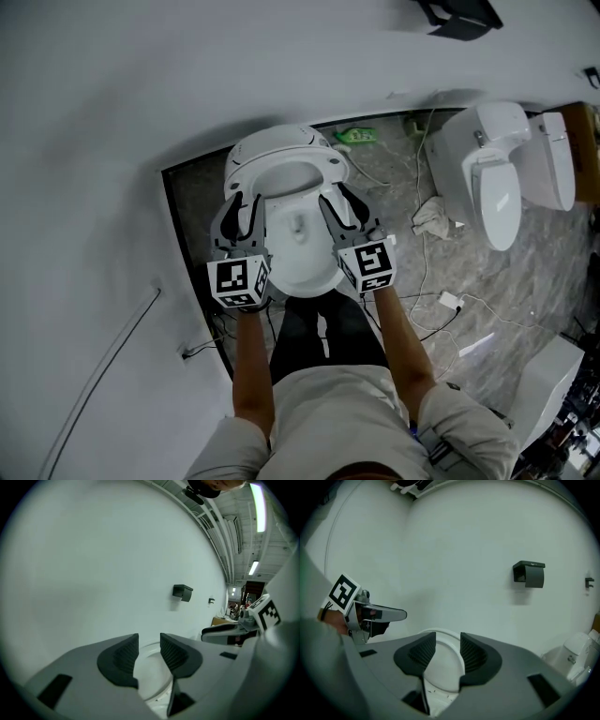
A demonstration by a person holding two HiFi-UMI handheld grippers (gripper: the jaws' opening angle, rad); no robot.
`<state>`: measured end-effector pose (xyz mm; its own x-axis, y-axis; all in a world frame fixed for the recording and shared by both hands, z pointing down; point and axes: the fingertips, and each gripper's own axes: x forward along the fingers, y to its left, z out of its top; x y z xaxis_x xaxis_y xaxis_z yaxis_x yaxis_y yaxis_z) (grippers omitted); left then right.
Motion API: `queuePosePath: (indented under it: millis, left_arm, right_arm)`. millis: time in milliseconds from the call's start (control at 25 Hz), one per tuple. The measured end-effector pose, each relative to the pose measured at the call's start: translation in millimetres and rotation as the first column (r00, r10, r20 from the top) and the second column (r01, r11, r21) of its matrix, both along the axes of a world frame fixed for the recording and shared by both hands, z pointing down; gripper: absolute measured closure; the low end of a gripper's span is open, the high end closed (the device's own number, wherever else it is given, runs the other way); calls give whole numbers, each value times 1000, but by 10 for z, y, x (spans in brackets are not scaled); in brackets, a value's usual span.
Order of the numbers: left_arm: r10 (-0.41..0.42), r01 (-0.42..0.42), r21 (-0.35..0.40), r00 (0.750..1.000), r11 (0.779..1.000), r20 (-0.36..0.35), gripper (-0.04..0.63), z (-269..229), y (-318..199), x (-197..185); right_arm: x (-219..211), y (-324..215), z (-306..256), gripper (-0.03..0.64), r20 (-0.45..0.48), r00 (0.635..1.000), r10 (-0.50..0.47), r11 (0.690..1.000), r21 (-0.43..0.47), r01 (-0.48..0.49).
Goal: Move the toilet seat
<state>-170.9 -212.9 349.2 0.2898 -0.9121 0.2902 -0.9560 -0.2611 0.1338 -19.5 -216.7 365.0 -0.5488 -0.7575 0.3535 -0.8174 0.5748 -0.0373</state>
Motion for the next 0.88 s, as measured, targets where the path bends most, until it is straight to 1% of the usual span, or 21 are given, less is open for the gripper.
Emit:
queuePosePath:
  millis: [240,320,400,600,880]
  left_arm:
    - [38,-39,40,999,998,23,493,-338,235,84]
    - [38,-40,51,999,998,31,523,-436,332,99]
    - [31,-33,54,999,998,31,539,-504,441,101]
    - [41,-43,60,999,997,29,557,-653,711,122]
    - [73,-75,82,997,994,35,566,-853,1034,166]
  right_arm:
    - [61,209,-368,493,20,1000,5,999,35,-6]
    - [70,312,-471,519,28,1000,6,999,40,-7]
    - [72,435,-539,545,28,1000,4,999,39,-5]
    - [72,715,-670,584,14,1000,-3,999,39,2]
    - [44,977,-883,595,11,1000,-7,998,56,7]
